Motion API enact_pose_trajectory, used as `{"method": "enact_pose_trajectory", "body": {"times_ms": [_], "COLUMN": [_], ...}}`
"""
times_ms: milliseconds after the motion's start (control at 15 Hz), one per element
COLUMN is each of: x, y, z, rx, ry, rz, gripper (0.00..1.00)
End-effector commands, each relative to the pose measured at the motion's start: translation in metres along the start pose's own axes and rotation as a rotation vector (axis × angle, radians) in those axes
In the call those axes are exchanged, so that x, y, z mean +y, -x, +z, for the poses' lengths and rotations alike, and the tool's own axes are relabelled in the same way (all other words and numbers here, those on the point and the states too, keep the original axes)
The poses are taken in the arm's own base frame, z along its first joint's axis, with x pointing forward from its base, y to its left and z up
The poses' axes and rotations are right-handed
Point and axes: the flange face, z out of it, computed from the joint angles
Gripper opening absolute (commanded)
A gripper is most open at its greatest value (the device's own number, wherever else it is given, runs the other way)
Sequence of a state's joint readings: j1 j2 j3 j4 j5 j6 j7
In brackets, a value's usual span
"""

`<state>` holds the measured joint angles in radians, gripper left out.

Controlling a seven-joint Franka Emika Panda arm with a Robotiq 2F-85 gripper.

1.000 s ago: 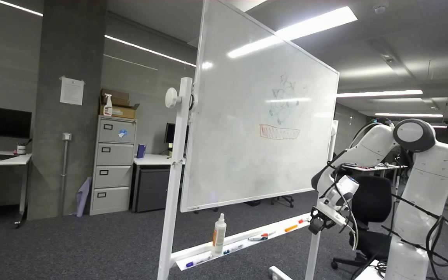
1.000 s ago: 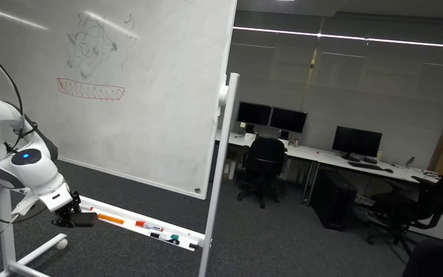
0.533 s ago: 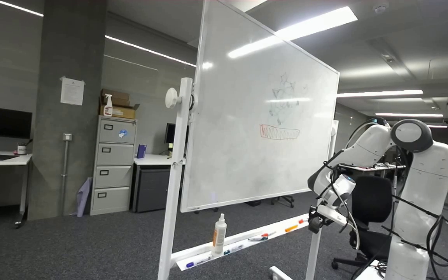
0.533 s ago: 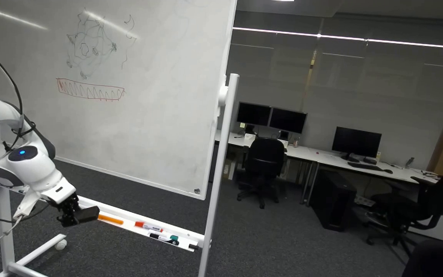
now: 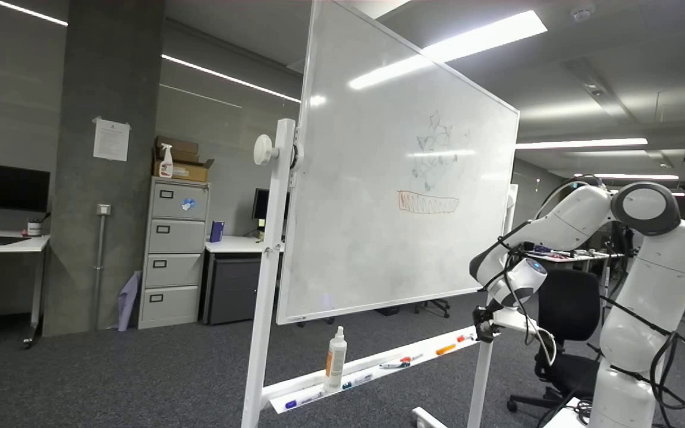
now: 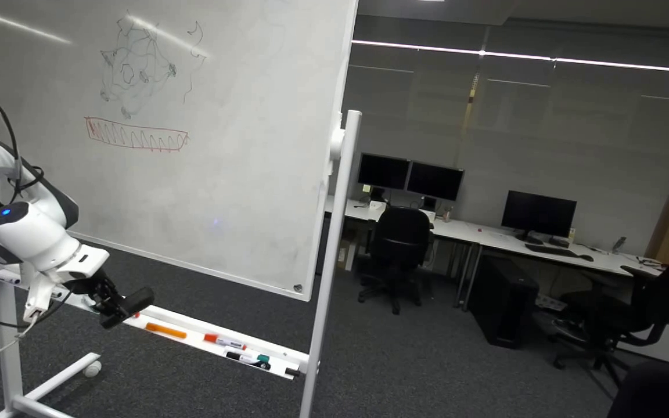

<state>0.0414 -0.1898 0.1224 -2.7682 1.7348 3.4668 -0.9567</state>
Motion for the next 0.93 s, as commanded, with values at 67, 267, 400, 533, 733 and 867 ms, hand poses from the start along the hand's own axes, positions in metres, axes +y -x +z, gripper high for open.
{"method": "enact_pose_trajectory", "body": {"times_ms": [67, 267, 400, 533, 733, 867], "x": [-0.002, -0.006, -0.014, -0.02, -0.031, -0.036], "y": [-0.019, -0.02, -0.023, -0.026, -0.033, -0.036], "z": [-0.052, -0.084, -0.105, -0.123, -0.148, -0.166], "rx": [0.132, 0.216, 0.278, 0.334, 0.408, 0.465], "ry": [-0.058, -0.091, -0.118, -0.139, -0.169, -0.177], "rz": [-0.105, -0.152, -0.182, -0.203, -0.243, -0.281], "gripper": [0.3, 0.3, 0.3, 0.3, 0.3, 0.3]}}
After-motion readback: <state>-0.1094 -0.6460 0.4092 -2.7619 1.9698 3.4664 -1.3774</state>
